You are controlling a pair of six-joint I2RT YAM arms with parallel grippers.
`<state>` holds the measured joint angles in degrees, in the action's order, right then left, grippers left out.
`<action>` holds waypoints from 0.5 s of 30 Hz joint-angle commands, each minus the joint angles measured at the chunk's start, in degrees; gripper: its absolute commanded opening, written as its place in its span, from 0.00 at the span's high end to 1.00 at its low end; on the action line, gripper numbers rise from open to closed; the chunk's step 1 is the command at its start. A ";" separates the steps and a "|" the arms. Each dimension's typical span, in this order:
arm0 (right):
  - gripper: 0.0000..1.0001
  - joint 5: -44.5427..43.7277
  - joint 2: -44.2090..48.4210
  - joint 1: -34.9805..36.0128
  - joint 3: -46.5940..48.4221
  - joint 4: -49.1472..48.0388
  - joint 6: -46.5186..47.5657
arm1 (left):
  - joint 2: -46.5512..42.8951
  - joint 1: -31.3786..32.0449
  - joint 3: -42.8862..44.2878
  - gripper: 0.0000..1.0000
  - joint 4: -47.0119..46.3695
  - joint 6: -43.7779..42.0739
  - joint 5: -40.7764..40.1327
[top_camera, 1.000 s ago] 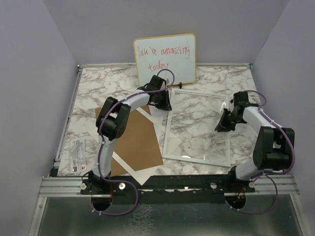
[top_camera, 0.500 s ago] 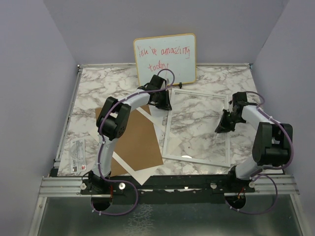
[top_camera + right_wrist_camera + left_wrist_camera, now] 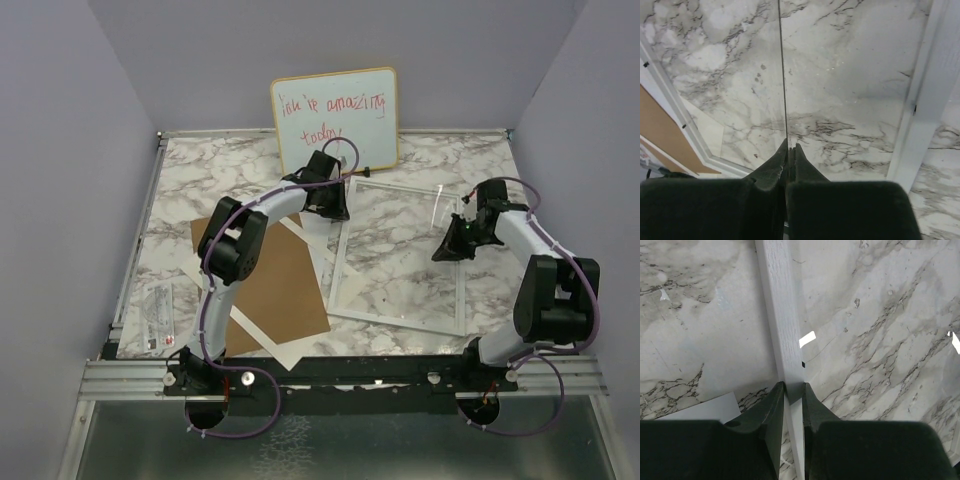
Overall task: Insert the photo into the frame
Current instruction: Place the photo frame item in the photo frame.
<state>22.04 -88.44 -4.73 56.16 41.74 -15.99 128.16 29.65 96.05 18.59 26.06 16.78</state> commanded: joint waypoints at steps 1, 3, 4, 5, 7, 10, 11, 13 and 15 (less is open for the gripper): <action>0.99 6.85 0.64 0.09 1.73 2.86 -0.26 | 3.77 -1.13 -2.96 0.97 1.95 -5.80 -14.46; 0.99 7.28 0.72 0.16 1.80 3.81 -0.57 | 3.19 -1.69 -4.24 0.97 1.94 -6.01 -14.94; 0.99 7.92 0.79 0.13 1.69 4.20 -0.62 | 2.89 -2.01 -4.86 0.97 1.95 -6.02 -15.08; 0.99 8.53 0.77 0.14 1.46 4.70 -0.58 | 2.59 -2.24 -5.43 0.97 1.97 -6.03 -15.22; 0.99 9.49 1.14 0.10 0.73 5.39 -0.67 | 2.20 -2.61 -6.38 0.97 1.89 -6.30 -15.40; 0.99 9.54 1.85 0.16 -0.66 5.61 -1.06 | 1.17 -2.84 -8.17 0.98 1.87 -6.41 -15.63; 0.99 9.62 1.92 0.08 -1.04 5.71 -1.14 | 0.68 -2.92 -9.23 0.98 1.42 -6.24 -15.48; 0.99 9.62 2.16 0.12 -1.94 5.81 -1.47 | -0.07 -2.93 -10.85 0.98 0.59 -6.20 -14.70; 0.99 9.14 2.26 0.15 -2.59 5.87 -1.64 | -0.39 -2.92 -11.60 0.97 0.17 -6.35 -14.71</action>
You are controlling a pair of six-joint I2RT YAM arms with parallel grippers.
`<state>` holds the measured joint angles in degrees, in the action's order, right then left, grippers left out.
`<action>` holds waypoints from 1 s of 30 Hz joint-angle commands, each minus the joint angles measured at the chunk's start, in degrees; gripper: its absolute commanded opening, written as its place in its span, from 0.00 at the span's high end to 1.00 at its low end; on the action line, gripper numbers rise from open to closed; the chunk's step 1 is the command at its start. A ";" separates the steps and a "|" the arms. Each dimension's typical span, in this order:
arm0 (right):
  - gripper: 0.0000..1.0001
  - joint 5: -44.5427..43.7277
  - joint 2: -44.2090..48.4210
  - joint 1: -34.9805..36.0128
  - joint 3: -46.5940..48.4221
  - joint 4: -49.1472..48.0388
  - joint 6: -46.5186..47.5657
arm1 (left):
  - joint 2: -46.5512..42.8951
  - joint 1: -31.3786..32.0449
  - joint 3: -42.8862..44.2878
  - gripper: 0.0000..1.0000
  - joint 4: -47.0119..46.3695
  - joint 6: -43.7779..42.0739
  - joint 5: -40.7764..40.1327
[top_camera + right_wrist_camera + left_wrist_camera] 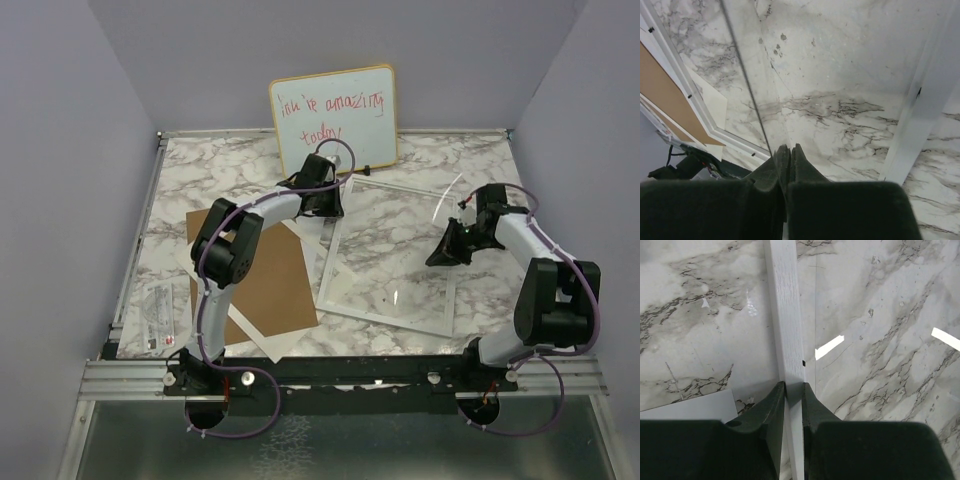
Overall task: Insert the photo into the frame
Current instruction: Place the photo frame item in the photo frame.
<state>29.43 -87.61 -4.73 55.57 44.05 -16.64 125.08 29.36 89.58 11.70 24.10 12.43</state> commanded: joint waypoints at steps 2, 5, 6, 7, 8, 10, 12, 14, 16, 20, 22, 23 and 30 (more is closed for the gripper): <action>0.99 1.79 1.21 0.11 -2.20 3.52 -1.34 | 2.40 -2.65 -5.33 0.97 6.78 -4.37 -10.22; 0.99 3.70 0.77 0.10 -1.76 3.13 -2.10 | 1.96 -2.65 -5.43 0.97 6.28 -4.26 -9.34; 0.99 4.31 0.84 0.15 -1.68 2.88 -2.16 | 1.83 -2.65 -5.55 0.96 6.08 -4.21 -9.19; 0.99 4.93 0.87 0.11 -1.49 2.66 -1.74 | 1.69 -2.65 -5.56 0.96 5.99 -4.21 -9.20; 0.99 5.32 0.92 0.12 -1.34 2.67 -1.18 | 1.62 -2.65 -5.58 0.95 5.92 -4.23 -9.30; 0.99 5.29 0.92 0.11 -1.18 2.72 0.59 | 1.57 -2.65 -5.58 0.95 5.89 -4.23 -9.19; 0.98 4.45 1.01 0.14 -1.25 2.60 1.90 | 1.57 -2.65 -5.65 0.94 5.78 -4.15 -9.17; 0.97 4.56 1.36 0.16 -1.03 1.65 2.87 | 1.73 -2.64 -5.52 0.94 5.69 -4.14 -8.85; 0.96 3.93 1.54 0.22 -0.29 0.90 4.08 | 1.75 -2.64 -5.40 0.94 5.65 -3.97 -8.88; 0.95 0.55 1.05 0.18 2.82 0.72 7.29 | 1.86 -2.60 -4.99 0.93 5.70 -4.04 -8.43; 0.95 0.56 0.11 0.23 4.00 1.02 8.55 | 1.92 -2.63 -4.79 0.93 5.68 -4.14 -8.28; 0.95 0.84 -0.12 0.33 4.02 0.95 8.97 | 1.97 -2.63 -4.65 0.93 5.64 -4.10 -8.26; 0.95 3.63 -0.40 1.66 3.37 0.75 10.73 | 2.43 -2.65 -3.64 0.91 5.93 -4.28 -7.83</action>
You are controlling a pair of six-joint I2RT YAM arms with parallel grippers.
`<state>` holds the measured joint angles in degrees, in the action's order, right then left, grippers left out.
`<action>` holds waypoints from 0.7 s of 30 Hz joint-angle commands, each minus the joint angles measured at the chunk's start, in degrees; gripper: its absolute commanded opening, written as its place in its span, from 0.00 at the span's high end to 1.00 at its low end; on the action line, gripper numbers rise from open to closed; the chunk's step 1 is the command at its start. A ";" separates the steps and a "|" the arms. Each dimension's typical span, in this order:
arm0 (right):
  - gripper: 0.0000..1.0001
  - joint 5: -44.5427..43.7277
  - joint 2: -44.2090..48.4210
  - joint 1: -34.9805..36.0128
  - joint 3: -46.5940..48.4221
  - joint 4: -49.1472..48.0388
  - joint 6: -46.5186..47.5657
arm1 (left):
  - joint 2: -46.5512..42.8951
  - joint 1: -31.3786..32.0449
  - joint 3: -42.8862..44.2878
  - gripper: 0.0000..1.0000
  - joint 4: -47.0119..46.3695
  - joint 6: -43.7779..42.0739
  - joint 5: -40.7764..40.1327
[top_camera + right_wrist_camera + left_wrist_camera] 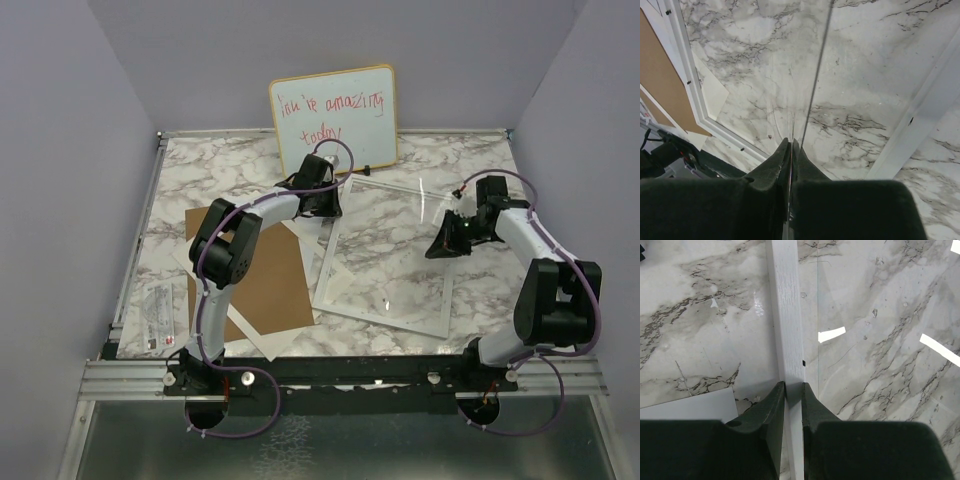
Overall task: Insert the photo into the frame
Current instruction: Place the photo frame item in the photo frame.
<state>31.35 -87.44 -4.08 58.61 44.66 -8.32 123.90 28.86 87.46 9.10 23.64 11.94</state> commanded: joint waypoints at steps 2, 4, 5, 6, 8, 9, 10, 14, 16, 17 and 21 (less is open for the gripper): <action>0.94 1.34 -0.65 1.24 0.49 0.48 2.24 | 3.78 -2.10 -1.34 0.91 8.60 -3.94 -7.33; 0.94 0.79 -0.46 1.28 0.94 0.24 1.35 | 4.00 -2.14 -1.26 0.90 8.62 -3.87 -7.47; 0.92 0.95 0.00 1.27 0.94 -0.51 0.45 | 4.11 -2.13 -1.22 0.90 8.72 -3.86 -7.51; 0.89 0.95 0.49 1.22 0.92 -1.46 -0.83 | 4.22 -2.08 -1.08 0.90 8.76 -3.85 -7.60; 0.76 0.38 1.92 1.25 0.39 -4.16 -3.94 | 4.36 -2.14 -0.98 0.90 8.86 -3.70 -7.66; 0.71 0.89 2.60 1.23 -0.09 -5.73 -5.49 | 4.34 -2.14 -0.98 0.90 8.82 -3.61 -7.71; 0.67 1.31 3.34 1.29 -0.61 -7.44 -7.28 | 4.34 -2.11 -0.98 0.90 8.86 -3.60 -7.66; 0.57 3.74 6.45 1.24 -4.28 -16.74 -15.36 | 4.33 -2.10 -0.98 0.87 8.89 -3.51 -7.51; 0.54 4.29 7.78 1.24 -6.50 -21.83 -19.07 | 4.26 -2.06 -1.10 0.81 8.79 -3.30 -7.28; 0.54 4.36 8.29 1.25 -7.51 -24.05 -20.85 | 4.25 -2.06 -1.19 0.79 8.77 -3.19 -7.09; 0.56 2.16 7.83 1.21 -8.13 -26.45 -23.40 | 4.56 -2.06 -1.33 0.69 8.81 -2.89 -6.60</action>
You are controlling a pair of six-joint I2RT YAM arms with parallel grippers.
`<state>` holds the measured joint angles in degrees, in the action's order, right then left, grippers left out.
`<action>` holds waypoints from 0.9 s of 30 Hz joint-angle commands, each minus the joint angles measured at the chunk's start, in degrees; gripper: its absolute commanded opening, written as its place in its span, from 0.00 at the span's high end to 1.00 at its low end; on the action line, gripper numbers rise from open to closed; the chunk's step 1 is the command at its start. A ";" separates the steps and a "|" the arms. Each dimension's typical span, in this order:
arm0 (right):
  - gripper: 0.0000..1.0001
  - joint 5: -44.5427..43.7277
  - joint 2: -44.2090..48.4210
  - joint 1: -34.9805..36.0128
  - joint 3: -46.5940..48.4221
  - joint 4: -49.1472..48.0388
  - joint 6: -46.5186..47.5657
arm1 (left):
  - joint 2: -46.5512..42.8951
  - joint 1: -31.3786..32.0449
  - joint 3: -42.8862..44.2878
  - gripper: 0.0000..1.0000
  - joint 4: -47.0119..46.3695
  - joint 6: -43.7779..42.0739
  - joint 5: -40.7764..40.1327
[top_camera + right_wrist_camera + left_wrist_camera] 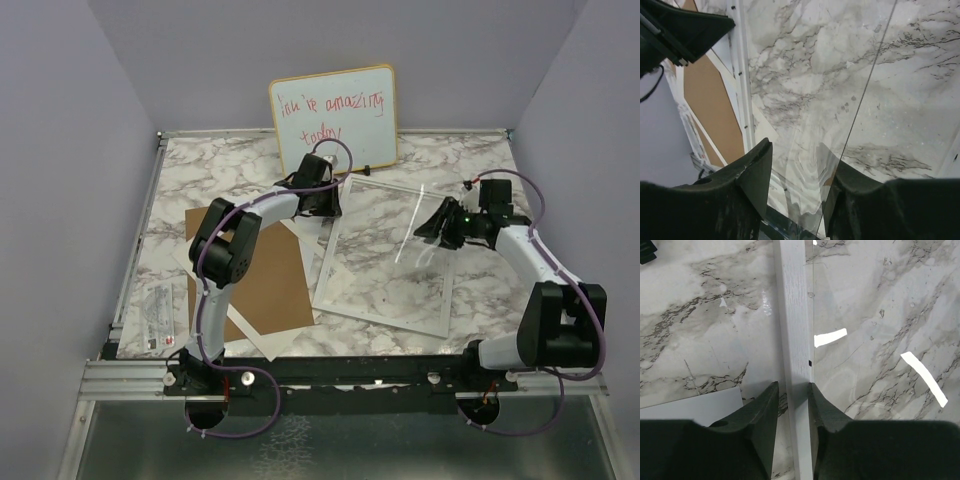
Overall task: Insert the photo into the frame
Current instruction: Place the photo frame item in the photo frame.
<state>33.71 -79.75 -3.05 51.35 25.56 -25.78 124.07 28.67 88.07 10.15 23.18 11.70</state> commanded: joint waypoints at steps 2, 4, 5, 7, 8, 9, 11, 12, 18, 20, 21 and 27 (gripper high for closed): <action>0.69 -2.33 -0.37 0.22 0.58 -5.28 -5.42 | 4.59 -1.85 -1.94 0.68 7.77 -2.51 -6.49; 0.79 -6.32 -0.76 0.16 2.47 -1.79 -4.41 | 4.53 -1.85 -1.94 0.68 7.90 -2.52 -6.98; 0.80 -8.36 -0.61 0.23 3.33 0.01 -3.84 | 4.26 -1.84 -1.94 0.68 8.09 -2.59 -7.41; 0.80 -11.18 0.19 0.19 4.20 2.38 -2.64 | 3.18 -1.86 -1.78 0.64 8.45 -2.97 -7.79; 0.79 -12.24 0.80 0.16 4.23 2.92 -2.41 | 2.48 -1.86 -1.66 0.61 8.48 -3.09 -7.97; 0.80 -12.74 1.24 0.16 4.12 3.21 -2.19 | 1.93 -1.86 -1.41 0.59 8.41 -3.29 -7.88; 0.82 -11.96 1.06 0.15 3.93 3.81 -0.85 | 1.53 -1.86 -0.48 0.56 8.44 -3.64 -7.07; 0.84 -11.40 0.71 0.15 3.82 4.37 -0.42 | 1.79 -1.86 0.06 0.55 8.46 -3.66 -6.30; 0.95 -5.04 1.19 0.17 5.44 6.23 -3.23 | 4.44 -2.16 3.11 0.57 9.00 -3.15 -4.22; 0.97 -4.49 1.73 0.15 7.71 8.05 -5.00 | 5.12 -2.29 4.00 0.60 9.03 -3.06 -3.34; 0.98 -4.52 2.05 0.19 8.98 9.13 -5.89 | 5.44 -2.30 4.45 0.62 9.08 -3.13 -2.83; 0.99 -0.73 3.34 0.20 12.06 11.39 -6.79 | 6.78 -2.47 5.51 0.67 9.07 -3.31 -0.03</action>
<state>28.47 -78.56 -3.05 61.63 33.87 -31.29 126.67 26.83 93.84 14.74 21.67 11.55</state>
